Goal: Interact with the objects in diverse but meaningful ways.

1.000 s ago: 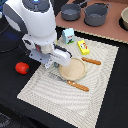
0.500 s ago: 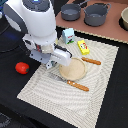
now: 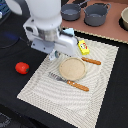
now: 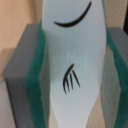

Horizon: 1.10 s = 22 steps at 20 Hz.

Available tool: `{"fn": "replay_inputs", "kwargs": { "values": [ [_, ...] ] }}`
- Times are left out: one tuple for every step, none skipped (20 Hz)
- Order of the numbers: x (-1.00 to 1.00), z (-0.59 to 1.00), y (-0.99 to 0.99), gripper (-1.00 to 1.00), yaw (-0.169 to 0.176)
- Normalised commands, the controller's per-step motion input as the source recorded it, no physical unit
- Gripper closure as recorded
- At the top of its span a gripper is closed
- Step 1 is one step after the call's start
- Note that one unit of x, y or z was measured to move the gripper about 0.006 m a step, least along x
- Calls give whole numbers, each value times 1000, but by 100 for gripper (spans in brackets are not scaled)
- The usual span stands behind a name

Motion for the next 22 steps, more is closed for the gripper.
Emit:
{"fn": "replay_inputs", "kwargs": {
  "values": [
    [906,694,0,100,-58],
    [906,614,-43,100,-60],
    [911,597,-57,100,-60],
    [911,589,-91,100,-70],
    [891,589,-111,100,-84],
    [869,514,-126,100,-93],
    [871,463,-120,100,-89],
    [889,437,-103,100,-78],
    [877,374,-123,100,-79],
    [871,294,-154,100,-80],
    [886,289,-154,100,-75],
    [891,291,-154,100,-74],
    [880,254,-180,100,-80],
    [877,246,-183,100,-80],
    [863,214,-197,100,-86],
    [860,189,-203,100,-86],
    [849,154,-206,100,-89],
    [843,97,-206,100,-88],
    [846,77,-194,100,-83],
    [846,51,-197,100,-83],
    [843,43,-200,100,-80],
    [837,0,-217,100,-81]
  ]
}}
